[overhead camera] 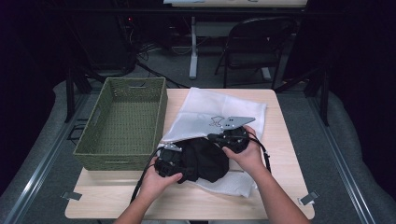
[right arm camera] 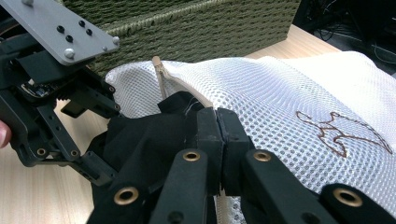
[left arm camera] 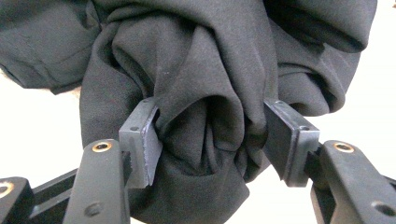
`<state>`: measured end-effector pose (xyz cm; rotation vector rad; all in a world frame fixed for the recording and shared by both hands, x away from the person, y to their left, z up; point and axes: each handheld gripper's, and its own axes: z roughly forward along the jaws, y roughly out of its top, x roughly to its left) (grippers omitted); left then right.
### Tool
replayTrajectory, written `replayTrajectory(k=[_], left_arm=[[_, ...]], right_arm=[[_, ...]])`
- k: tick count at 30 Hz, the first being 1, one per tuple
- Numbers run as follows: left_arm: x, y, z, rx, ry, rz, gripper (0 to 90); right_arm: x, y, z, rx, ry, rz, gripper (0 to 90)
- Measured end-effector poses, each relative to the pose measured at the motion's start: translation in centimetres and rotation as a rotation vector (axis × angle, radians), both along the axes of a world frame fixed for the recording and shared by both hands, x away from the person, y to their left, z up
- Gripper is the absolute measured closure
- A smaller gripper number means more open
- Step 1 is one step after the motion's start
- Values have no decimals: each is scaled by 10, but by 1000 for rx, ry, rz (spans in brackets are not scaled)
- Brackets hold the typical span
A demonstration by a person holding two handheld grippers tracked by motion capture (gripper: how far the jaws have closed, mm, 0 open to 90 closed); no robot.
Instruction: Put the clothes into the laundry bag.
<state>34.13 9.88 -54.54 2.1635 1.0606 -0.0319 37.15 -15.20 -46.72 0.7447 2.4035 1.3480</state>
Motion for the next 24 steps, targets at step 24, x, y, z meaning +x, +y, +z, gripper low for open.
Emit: replayTrajectory(k=[24], left_arm=[[-4, -12, 0, -59, -2, -31, 741]], right_arm=[[-3, 5, -2, -18, -2, 10, 894]])
